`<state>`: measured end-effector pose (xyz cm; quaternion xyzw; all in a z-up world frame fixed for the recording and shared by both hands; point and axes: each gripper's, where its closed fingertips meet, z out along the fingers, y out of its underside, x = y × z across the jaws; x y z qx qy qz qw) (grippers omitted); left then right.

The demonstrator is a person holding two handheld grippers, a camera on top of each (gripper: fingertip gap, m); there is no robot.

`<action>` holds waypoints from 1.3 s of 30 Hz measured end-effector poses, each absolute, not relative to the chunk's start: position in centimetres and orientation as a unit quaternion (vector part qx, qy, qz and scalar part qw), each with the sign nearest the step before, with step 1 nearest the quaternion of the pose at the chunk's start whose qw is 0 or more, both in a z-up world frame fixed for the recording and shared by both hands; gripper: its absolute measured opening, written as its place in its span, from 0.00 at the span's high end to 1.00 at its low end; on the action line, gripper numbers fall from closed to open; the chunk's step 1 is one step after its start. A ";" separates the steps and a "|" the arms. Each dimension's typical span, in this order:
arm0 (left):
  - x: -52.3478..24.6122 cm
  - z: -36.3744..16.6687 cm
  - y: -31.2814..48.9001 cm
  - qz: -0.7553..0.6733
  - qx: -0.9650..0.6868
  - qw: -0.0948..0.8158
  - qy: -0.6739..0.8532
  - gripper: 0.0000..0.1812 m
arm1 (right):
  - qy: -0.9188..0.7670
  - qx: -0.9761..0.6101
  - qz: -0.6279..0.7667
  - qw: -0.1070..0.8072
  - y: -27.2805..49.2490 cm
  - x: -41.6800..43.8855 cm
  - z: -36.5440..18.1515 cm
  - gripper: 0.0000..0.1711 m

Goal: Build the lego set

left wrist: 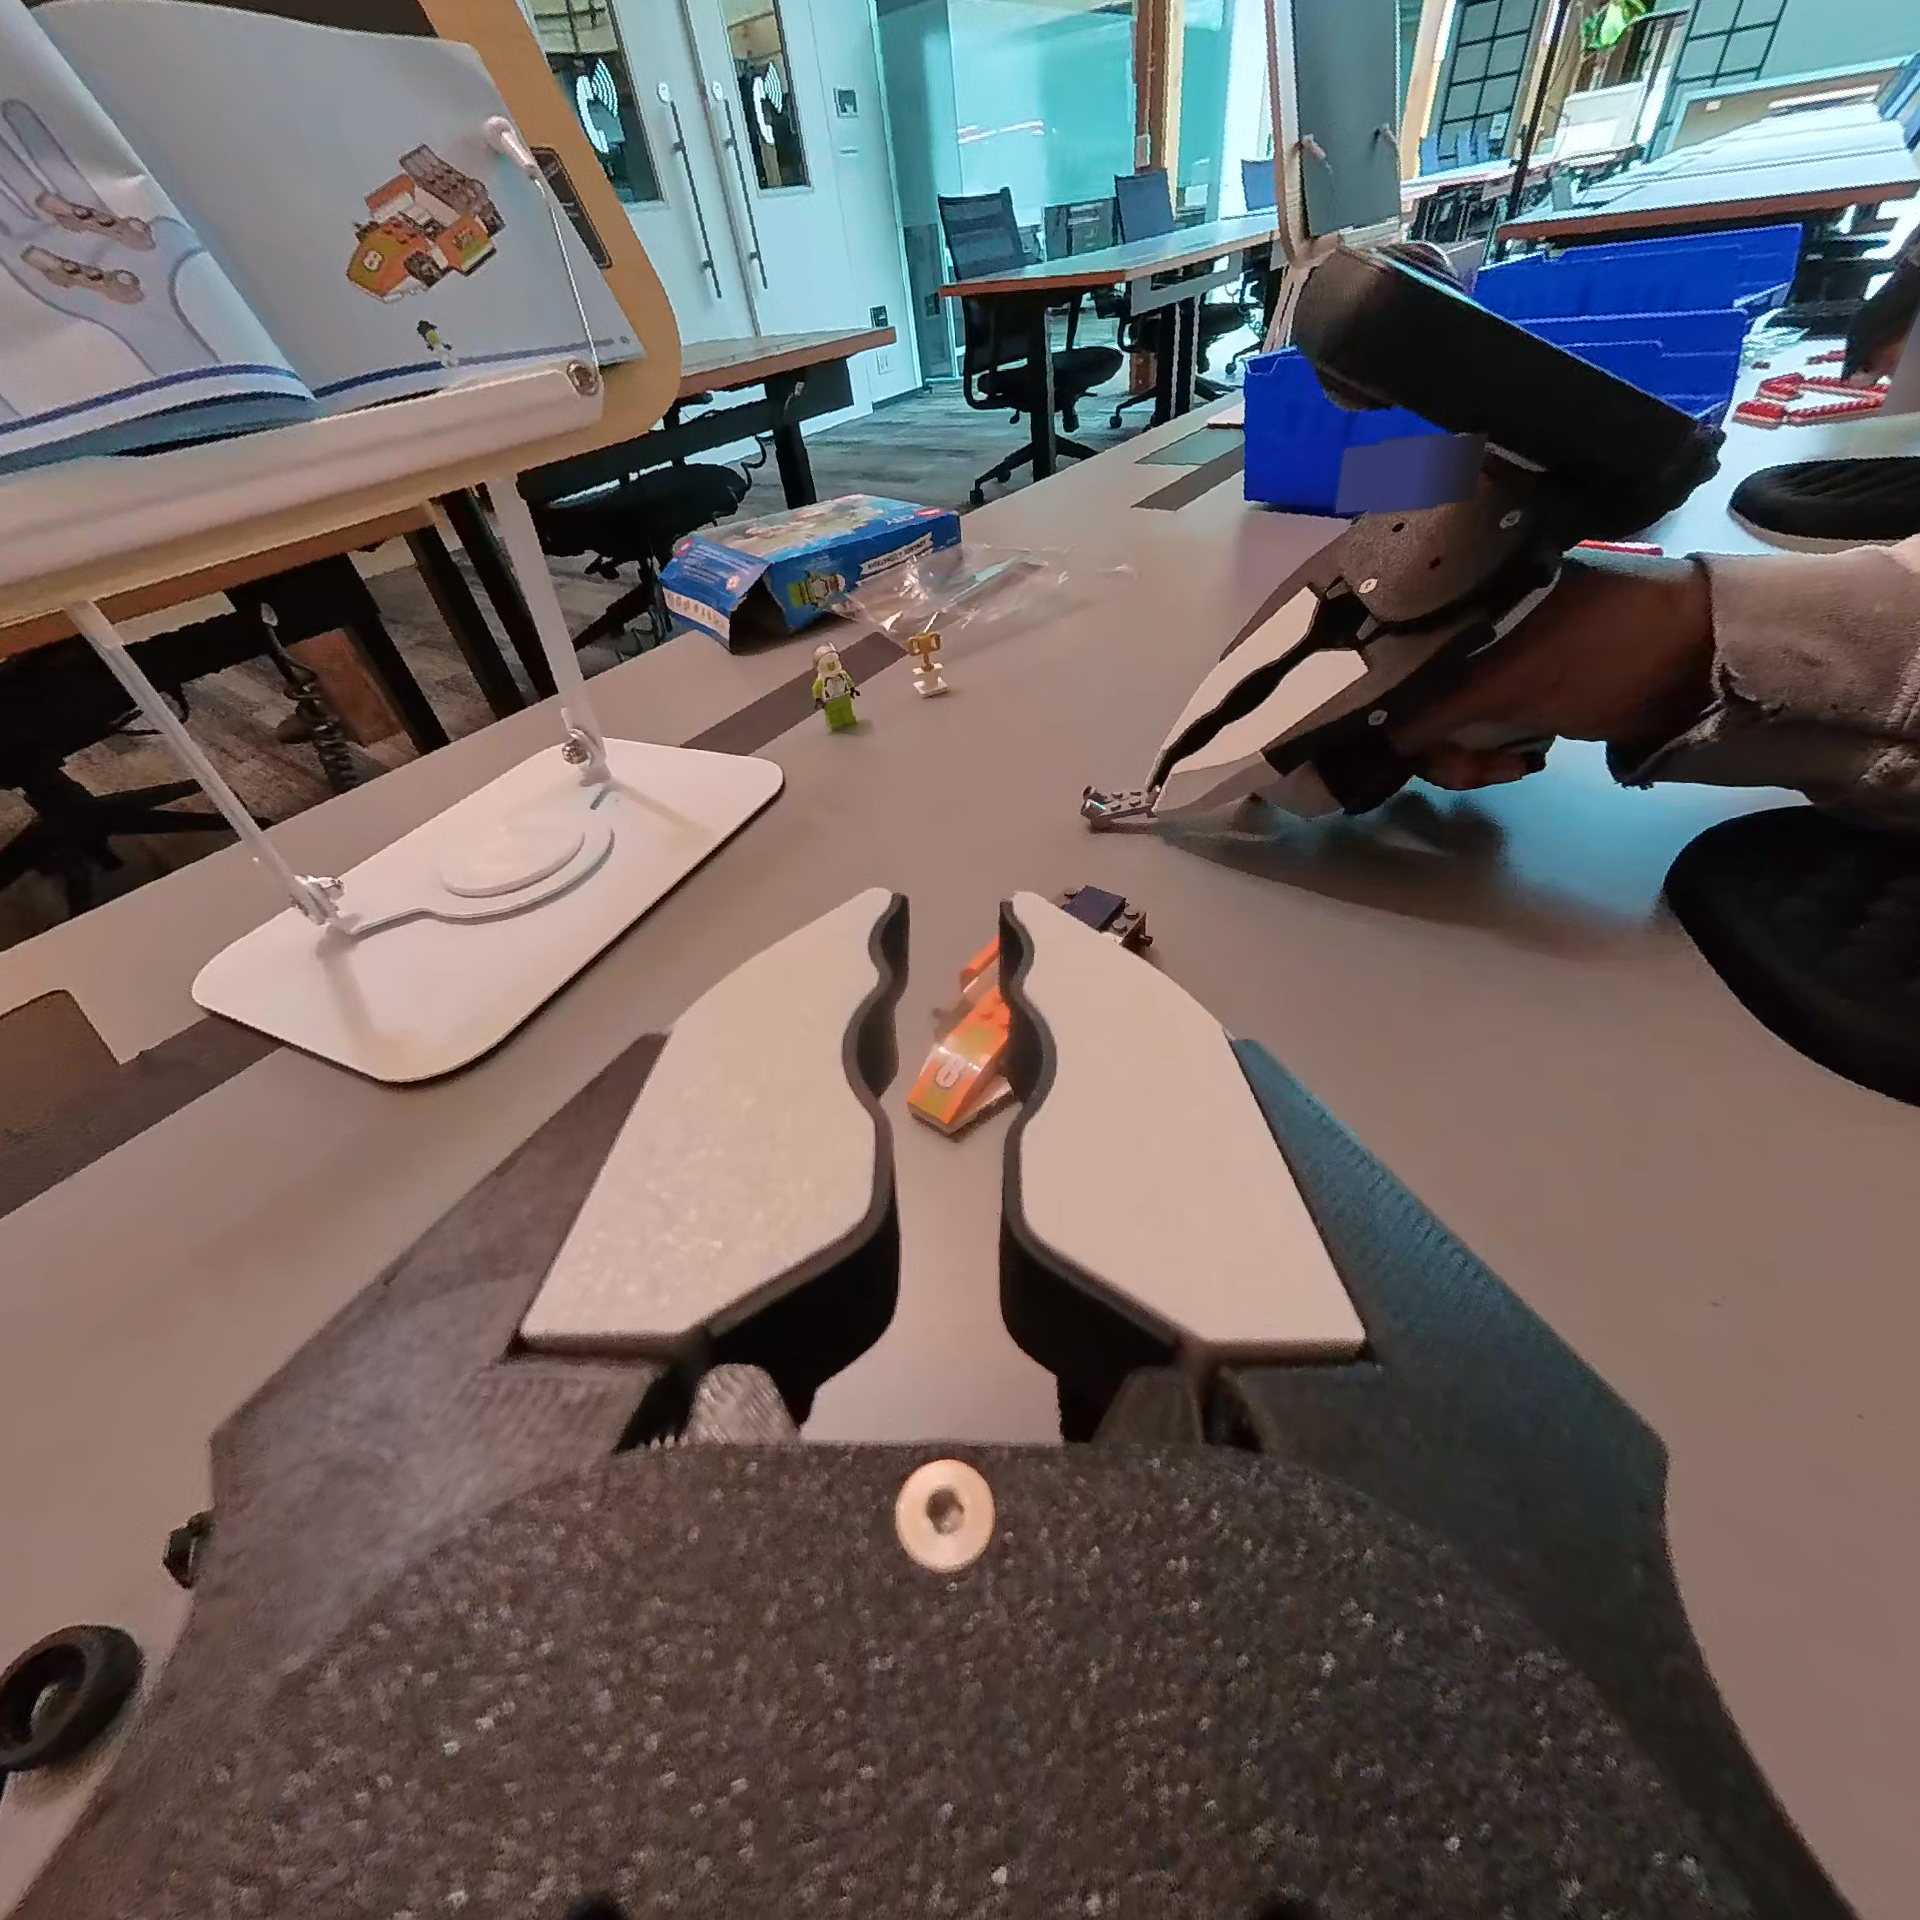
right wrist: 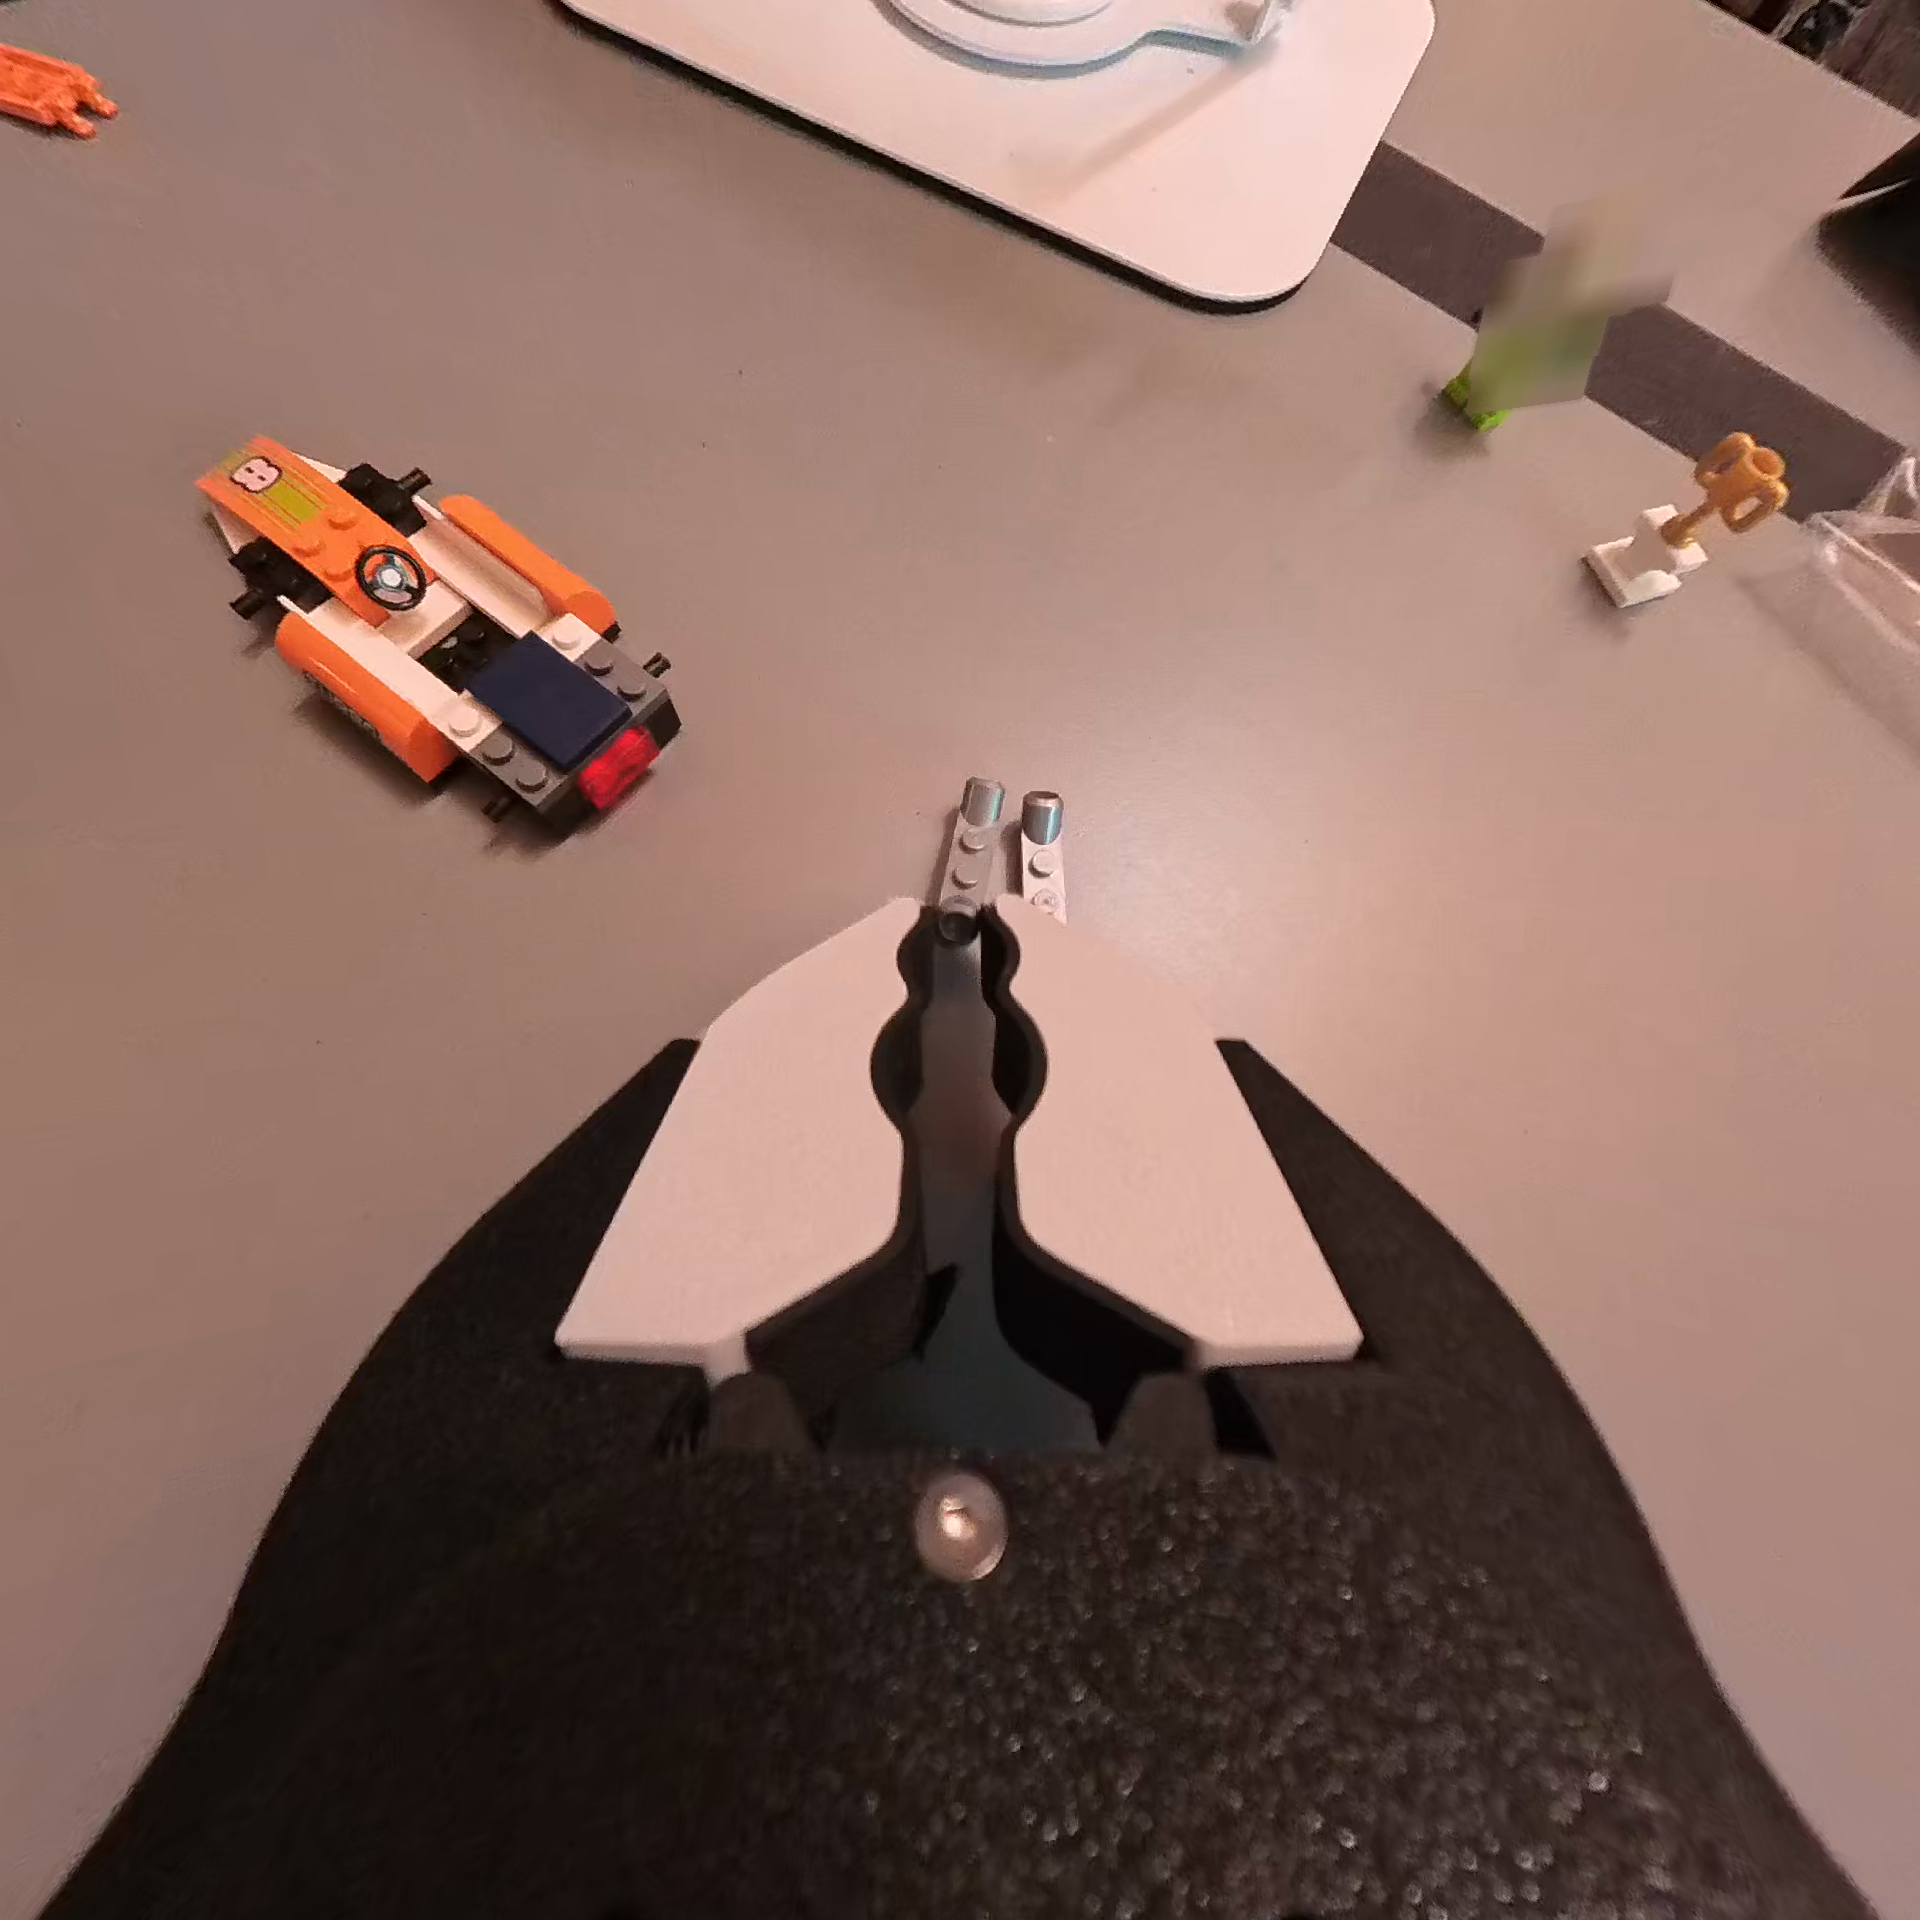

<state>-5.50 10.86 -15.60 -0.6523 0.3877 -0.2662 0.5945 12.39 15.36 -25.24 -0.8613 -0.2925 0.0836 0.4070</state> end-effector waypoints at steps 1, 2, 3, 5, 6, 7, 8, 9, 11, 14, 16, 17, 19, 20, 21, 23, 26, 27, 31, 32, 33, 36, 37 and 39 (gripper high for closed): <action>-5.5 -15.6 10.9 -0.267 -0.653 0.593 0.387 0.91 | -0.292 -0.862 0.082 0.407 15.4 12.4 -25.2 0.95; -5.5 -15.7 10.9 -0.268 -0.654 0.592 0.387 0.91 | -0.291 -0.862 0.080 0.407 15.4 12.4 -25.2 0.95; -5.5 -15.8 10.9 -0.269 -0.656 0.590 0.388 0.90 | -0.291 -0.862 0.079 0.407 15.4 12.4 -25.2 0.93; -5.4 -15.9 10.9 -0.269 -0.658 0.585 0.389 0.90 | -0.292 -0.861 0.077 0.409 15.3 12.4 -25.0 0.92; -5.4 -15.9 10.9 -0.269 -0.659 0.584 0.390 0.90 | -0.293 -0.859 0.077 0.413 15.2 12.4 -24.8 0.91; -5.5 -16.0 10.9 -0.266 -0.660 0.583 0.391 0.90 | -0.291 -0.856 0.080 0.420 15.1 12.3 -24.3 0.91; -5.6 -16.0 11.0 -0.261 -0.662 0.583 0.393 0.90 | -0.288 -0.852 0.085 0.428 14.9 12.1 -23.7 0.91; -6.0 -16.0 11.3 -0.252 -0.664 0.583 0.395 0.90 | -0.285 -0.847 0.093 0.439 14.7 11.9 -22.9 0.91; -7.3 -15.8 12.2 -0.232 -0.674 0.583 0.390 0.90 | -0.276 -0.834 0.114 0.463 13.9 11.2 -21.0 0.91; -10.9 -15.7 14.6 -0.212 -0.707 0.569 0.363 0.87 | -0.262 -0.813 0.157 0.496 12.5 9.8 -18.7 0.91; -14.2 -15.6 16.4 -0.192 -0.737 0.553 0.339 0.85 | -0.259 -0.804 0.184 0.503 11.6 8.8 -18.3 0.91; -16.1 -15.4 17.3 -0.179 -0.749 0.547 0.329 0.84 | -0.262 -0.801 0.189 0.505 11.2 8.4 -18.4 0.92; -20.1 -15.0 18.9 -0.139 -0.774 0.534 0.311 0.86 | -0.273 -0.797 0.185 0.506 10.7 8.0 -19.0 0.92; -22.0 -15.1 19.5 -0.119 -0.788 0.519 0.310 0.87 | -0.279 -0.797 0.183 0.503 10.6 7.9 -19.4 0.92; -23.6 -15.4 20.0 -0.103 -0.801 0.501 0.311 0.87 | -0.281 -0.799 0.182 0.500 10.5 7.9 -19.7 0.92; -25.8 -16.9 20.8 -0.084 -0.822 0.453 0.334 0.88 | -0.280 -0.797 0.190 0.499 10.4 7.9 -19.9 0.93; -27.2 -20.4 21.3 -0.079 -0.843 0.357 0.396 0.86 | -0.273 -0.796 0.210 0.498 10.5 7.8 -19.8 0.94; -27.4 -21.5 21.5 -0.080 -0.846 0.332 0.408 0.86 | -0.270 -0.795 0.214 0.499 10.5 7.8 -19.8 0.94; -28.0 -24.3 23.0 -0.062 -0.857 0.275 0.431 0.85 | -0.266 -0.794 0.212 0.503 10.4 8.1 -19.7 0.95; -28.0 -24.8 23.2 -0.056 -0.858 0.264 0.437 0.85 | -0.264 -0.795 0.213 0.504 10.4 8.2 -19.7 0.95; -28.0 -25.2 23.4 -0.051 -0.858 0.256 0.442 0.85 | -0.262 -0.795 0.214 0.504 10.4 8.3 -19.7 0.95; -28.1 -26.1 23.7 -0.029 -0.858 0.233 0.457 0.90 | -0.257 -0.794 0.221 0.505 10.4 8.4 -19.6 0.95; -28.0 -26.1 23.8 -0.029 -0.857 0.234 0.458 0.93 | -0.256 -0.794 0.223 0.505 10.4 8.4 -19.6 0.95; -28.0 -26.2 23.9 -0.022 -0.858 0.229 0.459 0.97 | -0.258 -0.793 0.225 0.504 10.3 8.3 -19.7 0.95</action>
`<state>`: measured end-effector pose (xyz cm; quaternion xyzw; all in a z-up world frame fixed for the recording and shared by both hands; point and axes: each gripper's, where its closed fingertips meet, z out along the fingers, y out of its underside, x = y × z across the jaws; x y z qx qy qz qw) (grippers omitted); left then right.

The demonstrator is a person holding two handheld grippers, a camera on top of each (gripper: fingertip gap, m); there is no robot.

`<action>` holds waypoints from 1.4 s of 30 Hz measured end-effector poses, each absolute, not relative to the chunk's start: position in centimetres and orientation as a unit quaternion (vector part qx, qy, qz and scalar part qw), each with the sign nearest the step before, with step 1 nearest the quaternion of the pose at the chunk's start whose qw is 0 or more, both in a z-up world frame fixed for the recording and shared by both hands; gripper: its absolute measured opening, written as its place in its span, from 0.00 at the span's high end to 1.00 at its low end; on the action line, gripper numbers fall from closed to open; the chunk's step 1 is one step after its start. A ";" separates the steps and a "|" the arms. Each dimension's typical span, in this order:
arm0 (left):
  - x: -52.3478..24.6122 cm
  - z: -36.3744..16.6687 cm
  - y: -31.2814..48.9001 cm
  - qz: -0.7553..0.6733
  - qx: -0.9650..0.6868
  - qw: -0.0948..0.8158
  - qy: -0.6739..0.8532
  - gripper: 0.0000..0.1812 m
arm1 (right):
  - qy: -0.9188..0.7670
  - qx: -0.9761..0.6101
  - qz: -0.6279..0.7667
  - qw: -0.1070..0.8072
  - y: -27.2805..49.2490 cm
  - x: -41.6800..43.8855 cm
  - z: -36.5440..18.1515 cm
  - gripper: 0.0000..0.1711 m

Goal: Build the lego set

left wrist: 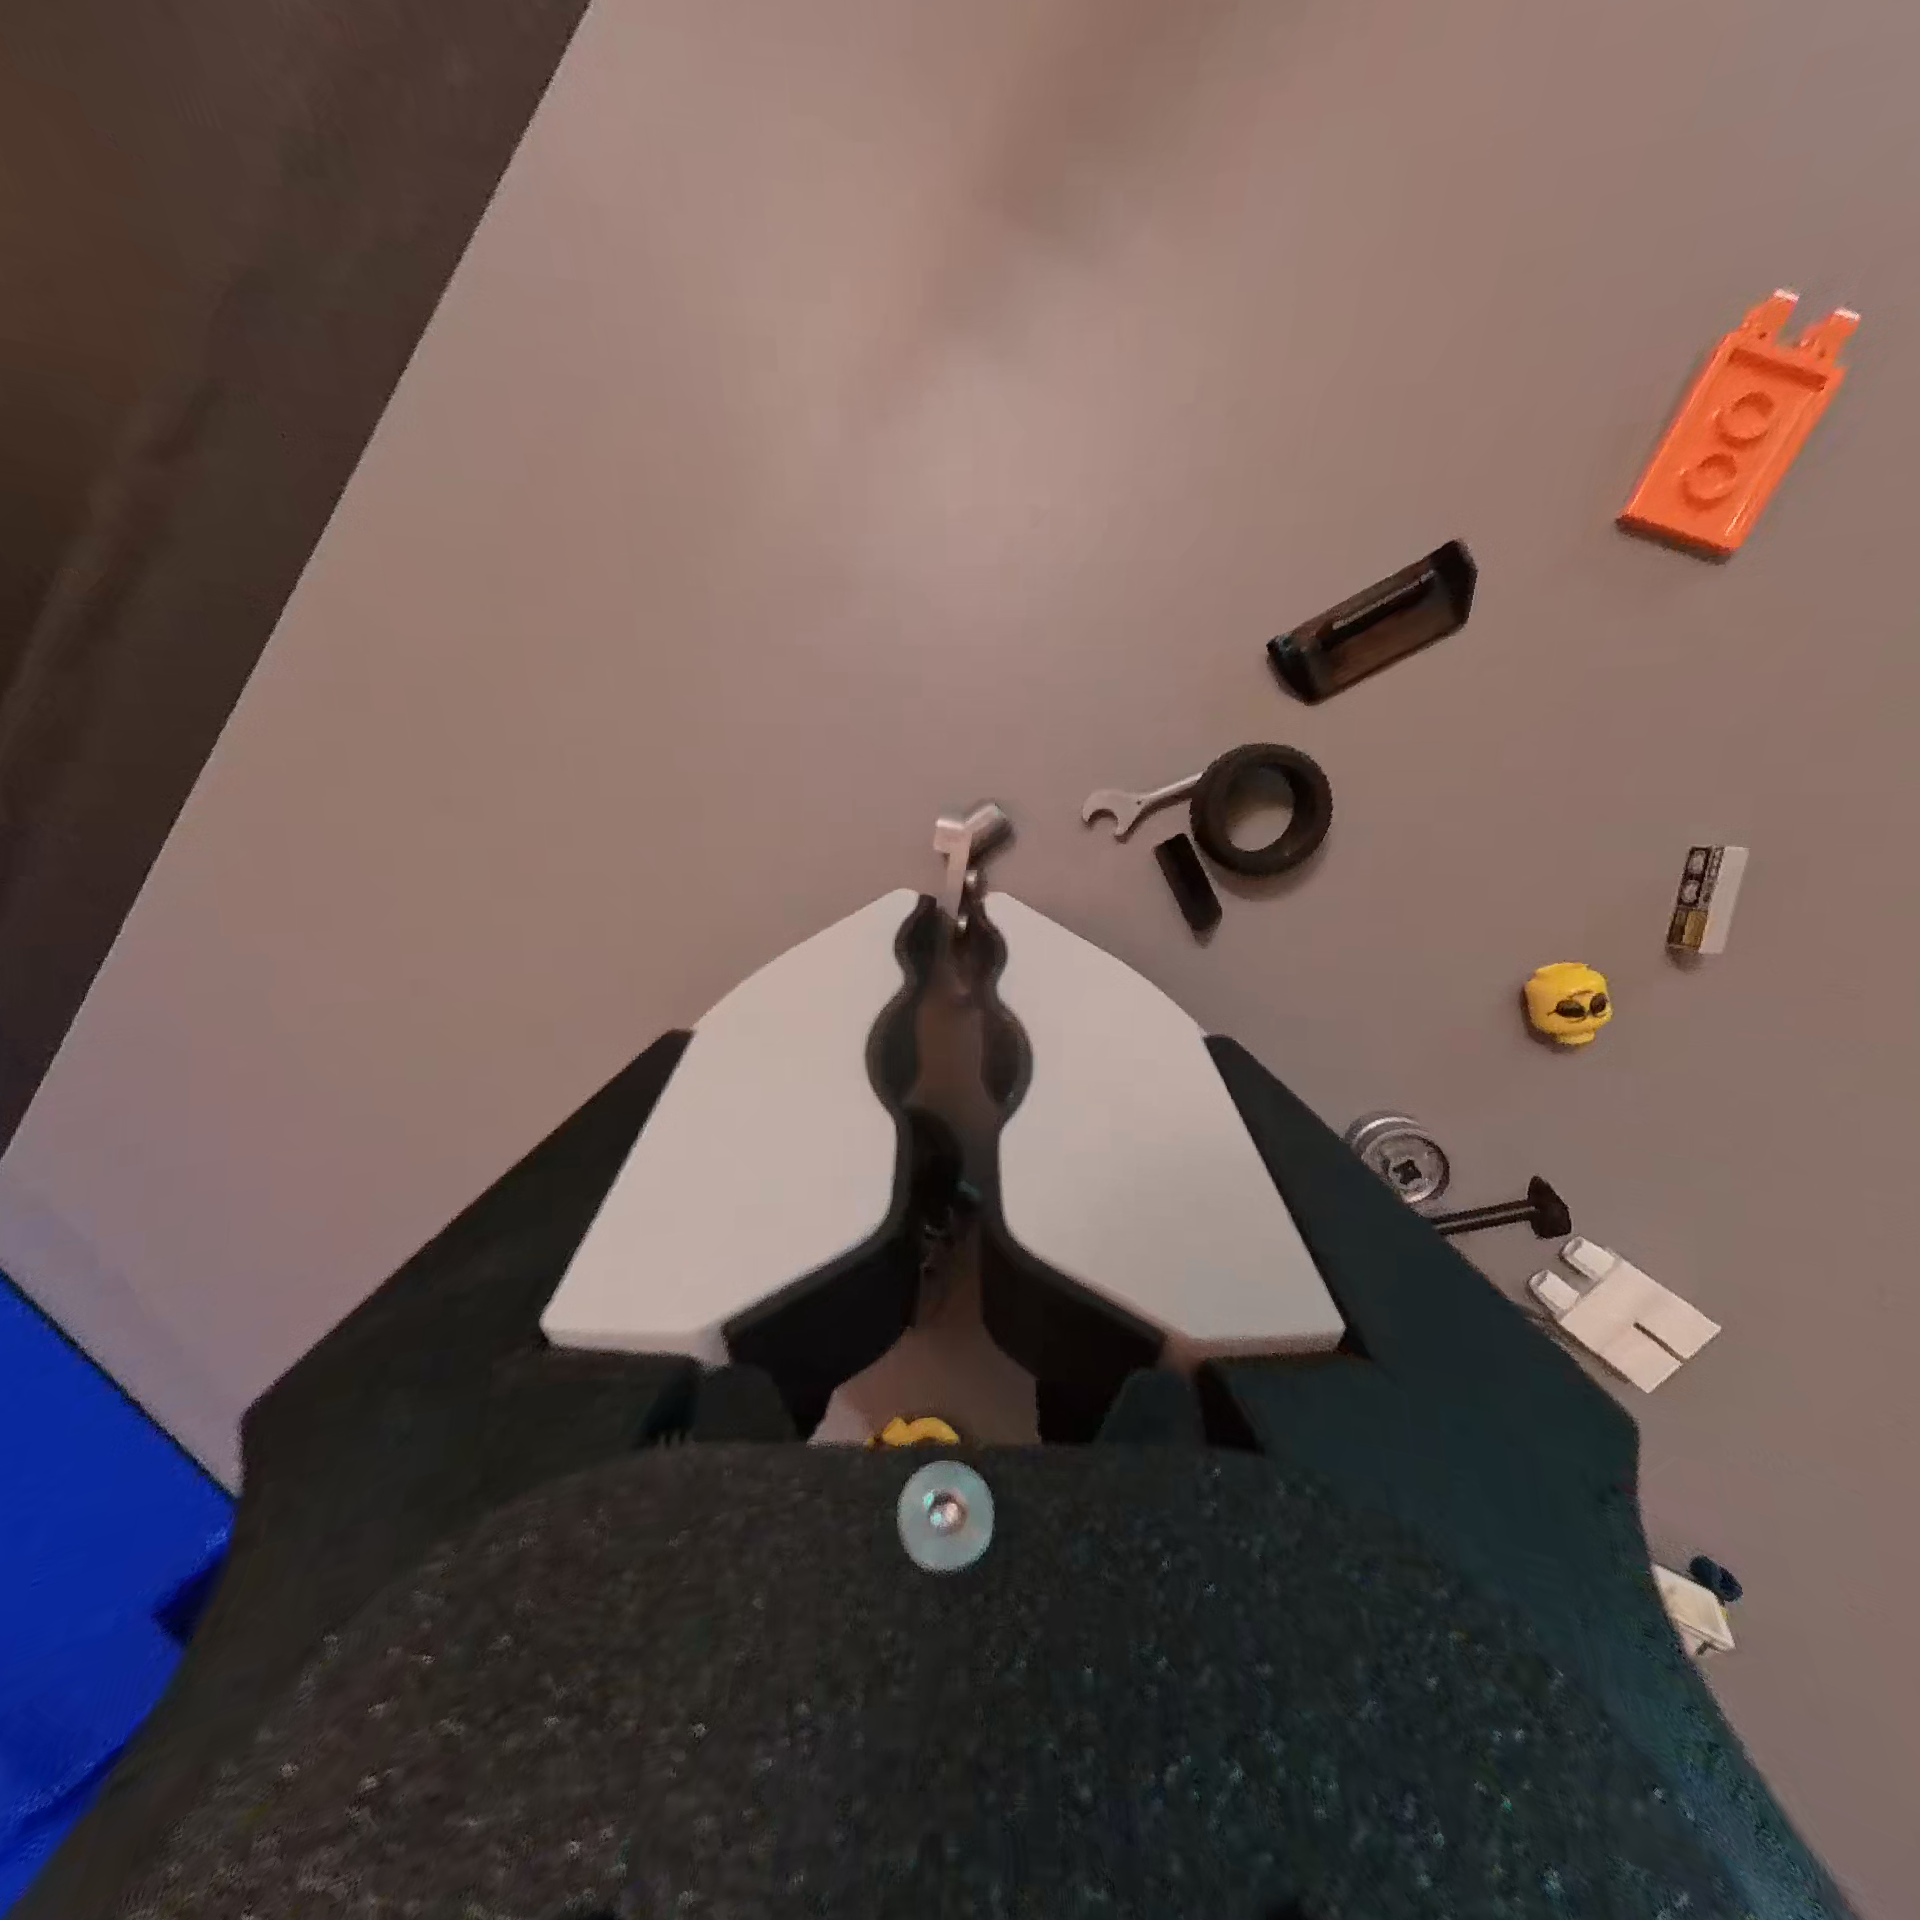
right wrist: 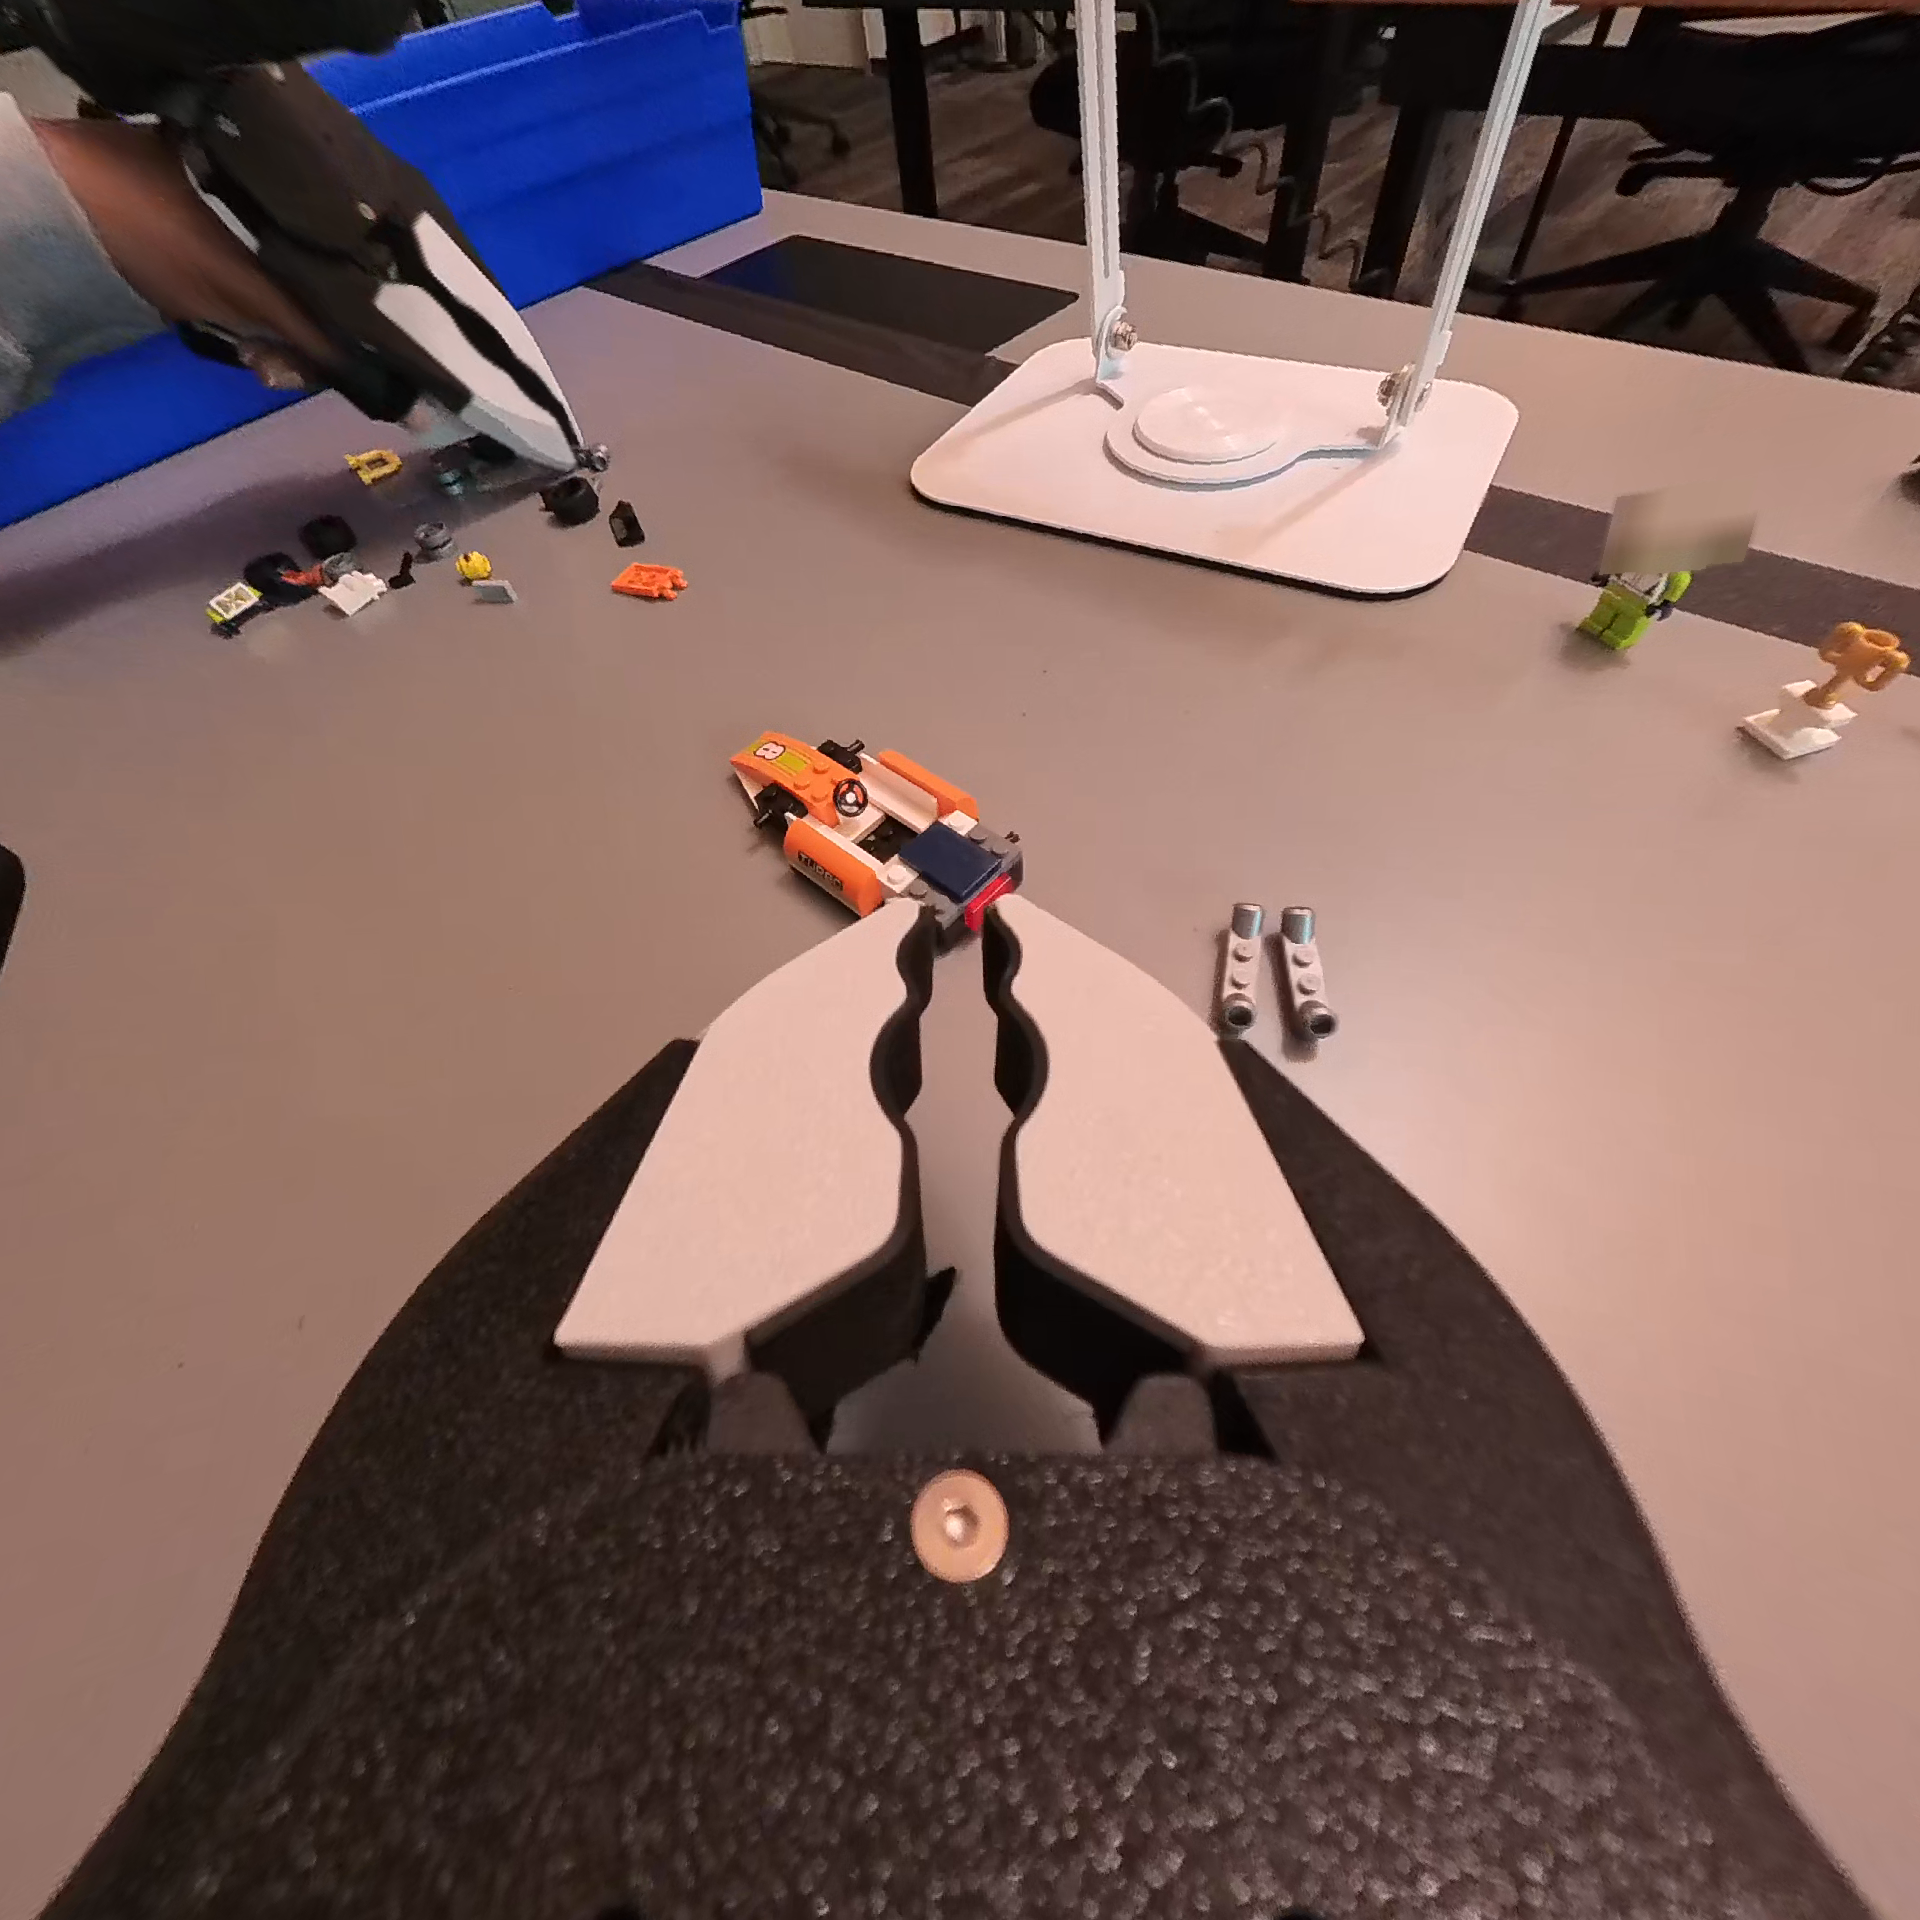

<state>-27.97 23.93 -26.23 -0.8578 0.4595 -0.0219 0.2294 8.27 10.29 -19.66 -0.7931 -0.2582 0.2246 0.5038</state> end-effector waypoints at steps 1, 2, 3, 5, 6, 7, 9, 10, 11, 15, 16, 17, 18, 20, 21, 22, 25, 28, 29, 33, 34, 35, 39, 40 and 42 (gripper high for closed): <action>-28.0 -26.2 24.0 -0.021 -0.858 0.228 0.460 0.97 | -0.260 -0.793 0.224 0.504 10.2 8.2 -19.7 0.95; -28.0 -26.2 24.0 -0.017 -0.860 0.226 0.458 0.97 | -0.263 -0.792 0.224 0.504 10.2 8.1 -19.7 0.95; -28.1 -26.2 24.1 -0.014 -0.861 0.225 0.456 0.97 | -0.265 -0.791 0.224 0.504 10.1 8.1 -19.7 0.95; -28.1 -25.7 24.3 -0.001 -0.861 0.240 0.448 0.97 | -0.267 -0.788 0.226 0.506 10.0 8.0 -19.5 0.95; -27.6 -25.2 24.3 -0.006 -0.859 0.253 0.444 0.97 | -0.268 -0.786 0.227 0.508 9.9 7.9 -19.4 0.95; -26.8 -24.5 24.1 -0.017 -0.857 0.271 0.439 0.97 | -0.270 -0.784 0.228 0.511 9.9 7.8 -19.3 0.95; -24.7 -22.7 23.5 -0.041 -0.845 0.308 0.435 0.97 | -0.273 -0.779 0.231 0.515 9.7 7.6 -19.1 0.96; -23.3 -21.7 23.0 -0.058 -0.836 0.329 0.434 0.98 | -0.275 -0.776 0.233 0.517 9.7 7.5 -19.0 0.96; -21.6 -20.7 22.3 -0.085 -0.826 0.350 0.433 0.98 | -0.276 -0.772 0.237 0.520 9.6 7.3 -18.8 0.96; -13.7 -17.6 18.5 -0.196 -0.772 0.435 0.420 0.97 | -0.276 -0.754 0.272 0.530 9.0 5.9 -17.7 0.95; -11.8 -17.3 17.3 -0.219 -0.758 0.447 0.421 0.98 | -0.274 -0.751 0.282 0.531 8.9 5.5 -17.4 0.95; -9.9 -17.2 16.2 -0.237 -0.745 0.459 0.422 0.98 | -0.273 -0.748 0.292 0.531 8.7 5.0 -17.1 0.95; -8.2 -17.1 15.1 -0.252 -0.732 0.468 0.426 0.98 | -0.271 -0.745 0.302 0.530 8.5 4.6 -16.9 0.95; -5.1 -16.8 13.2 -0.288 -0.712 0.480 0.424 0.98 | -0.263 -0.739 0.318 0.533 8.2 3.9 -16.3 0.93; -3.8 -16.7 12.5 -0.307 -0.704 0.482 0.422 0.98 | -0.256 -0.736 0.324 0.536 8.2 3.6 -15.9 0.92; -2.6 -16.5 11.8 -0.322 -0.696 0.485 0.420 0.98 | -0.249 -0.733 0.330 0.540 8.1 3.4 -15.5 0.91; 0.0 -16.1 10.4 -0.342 -0.677 0.496 0.422 0.98 | -0.230 -0.726 0.337 0.553 8.1 3.1 -14.3 0.89; 1.1 -15.7 9.8 -0.328 -0.662 0.518 0.430 0.97 | -0.225 -0.724 0.335 0.559 8.0 3.1 -13.7 0.89; 1.3 -15.6 9.6 -0.323 -0.658 0.525 0.433 0.98 | -0.224 -0.724 0.335 0.559 7.9 3.0 -13.7 0.89; 1.7 -15.6 8.7 -0.284 -0.637 0.550 0.459 0.98 | -0.219 -0.725 0.341 0.557 7.9 2.7 -14.0 0.90; 1.9 -15.6 8.4 -0.277 -0.633 0.554 0.464 0.98 | -0.217 -0.725 0.346 0.554 7.9 2.5 -14.0 0.90; 1.9 -15.5 8.3 -0.271 -0.627 0.560 0.468 0.98 | -0.215 -0.725 0.350 0.552 7.9 2.4 -14.0 0.90; 2.1 -15.3 7.8 -0.251 -0.613 0.574 0.481 0.98 | -0.213 -0.728 0.363 0.541 7.9 1.9 -14.5 0.92; 2.1 -15.3 7.6 -0.247 -0.609 0.577 0.485 0.97 | -0.212 -0.727 0.367 0.540 7.9 1.8 -14.5 0.92; 2.1 -15.5 7.6 -0.240 -0.606 0.579 0.490 0.97 | -0.211 -0.725 0.374 0.538 7.9 1.7 -14.5 0.95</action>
